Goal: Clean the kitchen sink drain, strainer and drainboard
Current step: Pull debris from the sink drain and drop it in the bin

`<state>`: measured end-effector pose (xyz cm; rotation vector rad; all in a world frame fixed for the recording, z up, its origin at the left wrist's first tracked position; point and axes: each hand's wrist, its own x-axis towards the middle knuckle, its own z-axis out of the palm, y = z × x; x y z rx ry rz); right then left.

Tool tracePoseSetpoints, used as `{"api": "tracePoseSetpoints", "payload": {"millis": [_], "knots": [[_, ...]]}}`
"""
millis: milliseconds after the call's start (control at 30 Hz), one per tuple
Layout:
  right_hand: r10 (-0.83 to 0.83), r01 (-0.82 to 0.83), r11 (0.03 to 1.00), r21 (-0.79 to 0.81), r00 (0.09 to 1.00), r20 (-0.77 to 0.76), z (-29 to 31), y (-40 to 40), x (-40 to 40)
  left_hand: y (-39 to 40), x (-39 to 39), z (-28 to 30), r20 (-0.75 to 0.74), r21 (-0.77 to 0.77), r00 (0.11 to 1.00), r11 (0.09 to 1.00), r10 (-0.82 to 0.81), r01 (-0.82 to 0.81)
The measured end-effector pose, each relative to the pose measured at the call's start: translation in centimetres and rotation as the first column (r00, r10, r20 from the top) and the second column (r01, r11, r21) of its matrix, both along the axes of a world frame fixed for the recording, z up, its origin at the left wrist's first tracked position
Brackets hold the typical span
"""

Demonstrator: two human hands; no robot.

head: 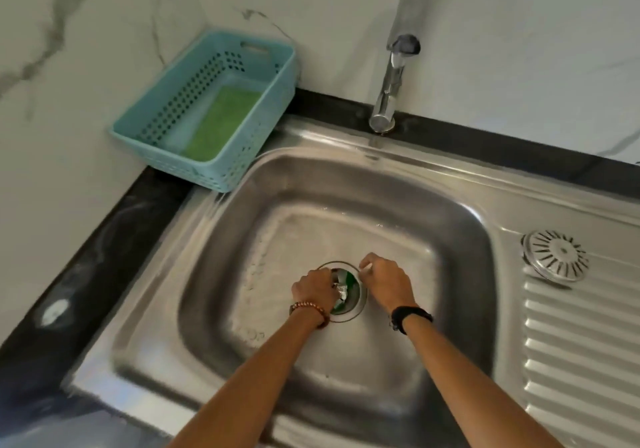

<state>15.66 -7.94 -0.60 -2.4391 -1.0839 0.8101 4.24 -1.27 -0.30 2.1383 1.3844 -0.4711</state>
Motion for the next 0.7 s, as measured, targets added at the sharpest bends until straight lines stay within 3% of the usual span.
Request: {"api": "tracePoseSetpoints", "payload": {"millis": [233,433,500,567,633,700], "knots": [[0.295,-0.277,0.955,-0.105,0.919,0.261,-4.0,2.7,0.0,0.2,1.5,-3.1,-0.182,0.067,0.968,0.980,-0.171,0.186],[0.372,-0.354,0.928,-0.118,0.862,0.345,-4.4,2.6,-0.1,0.5,0.1,-3.4,-0.177,0.084,0.975,0.985,-0.135,0.152],[0.275,-0.270,0.961,-0.057,0.919,0.283,-3.6,2.4,-0.3,0.9,-0.4,-2.5,-0.166,0.106,0.979,0.984,-0.121,0.140],[0.040,-0.046,0.998,0.050,0.992,0.120,-2.2,2.0,-0.6,1.2,-0.9,-1.1,-0.129,0.125,0.988,0.987,-0.090,0.106],[-0.193,0.209,0.967,0.144,0.974,-0.119,-0.2,1.6,-1.1,1.3,-1.6,0.8,-0.055,0.137,0.998,0.990,-0.028,0.035],[-0.283,0.376,0.895,0.239,0.894,-0.348,2.3,1.0,-2.2,0.9,-2.9,3.4,0.071,0.129,0.996,0.989,0.056,-0.065]]}}
